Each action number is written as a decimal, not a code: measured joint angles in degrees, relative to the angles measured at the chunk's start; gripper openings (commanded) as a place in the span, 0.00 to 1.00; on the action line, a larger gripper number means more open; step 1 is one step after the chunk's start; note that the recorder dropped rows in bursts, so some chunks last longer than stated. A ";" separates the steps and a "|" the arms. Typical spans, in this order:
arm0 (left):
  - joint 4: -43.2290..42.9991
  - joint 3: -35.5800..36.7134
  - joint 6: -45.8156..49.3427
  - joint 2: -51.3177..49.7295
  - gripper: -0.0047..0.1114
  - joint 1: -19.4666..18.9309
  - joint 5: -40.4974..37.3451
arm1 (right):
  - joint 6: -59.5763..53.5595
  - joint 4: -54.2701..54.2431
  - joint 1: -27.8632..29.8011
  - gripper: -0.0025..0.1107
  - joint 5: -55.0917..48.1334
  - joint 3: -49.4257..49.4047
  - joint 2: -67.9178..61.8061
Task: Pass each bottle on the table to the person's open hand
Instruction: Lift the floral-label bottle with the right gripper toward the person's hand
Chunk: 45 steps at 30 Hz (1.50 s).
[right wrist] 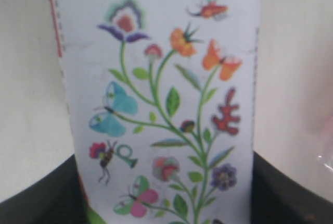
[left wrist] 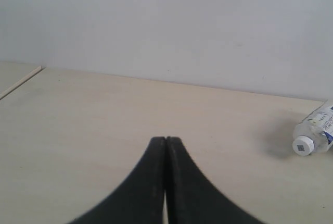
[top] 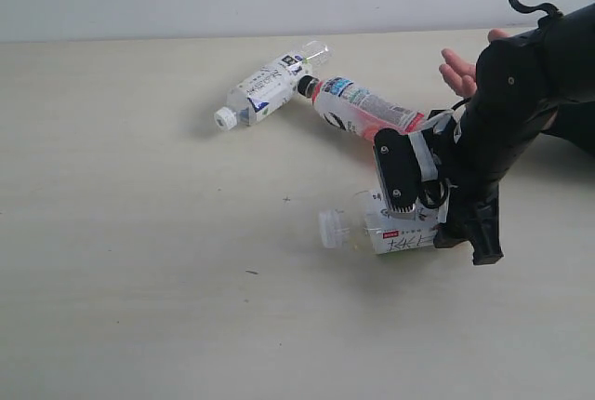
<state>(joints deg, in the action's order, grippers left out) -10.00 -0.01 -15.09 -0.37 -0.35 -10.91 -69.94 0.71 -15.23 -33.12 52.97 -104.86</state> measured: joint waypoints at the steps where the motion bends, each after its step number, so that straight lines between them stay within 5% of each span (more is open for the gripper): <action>1: 0.00 0.00 0.00 0.00 0.04 0.00 0.00 | 0.00 0.00 0.00 0.09 0.00 0.00 0.00; 18: 0.00 0.00 0.00 0.00 0.04 0.00 0.00 | 6.82 -4.29 0.00 0.03 -3.85 0.00 12.10; 25: 0.00 0.00 0.00 0.00 0.04 0.00 0.00 | 31.80 -5.65 -0.04 0.02 -2.66 0.44 23.36; 33: 0.00 0.00 0.00 0.00 0.04 0.00 0.00 | 72.35 18.53 -0.04 0.02 -10.88 6.42 27.71; 45: 0.00 0.00 0.00 0.00 0.04 0.00 0.00 | 74.95 11.98 12.44 0.02 -15.54 13.08 19.47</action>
<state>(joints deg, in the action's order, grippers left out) -10.00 -0.01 -15.09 -0.37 -0.35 -10.91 5.01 12.69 -2.79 -48.66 66.06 -85.39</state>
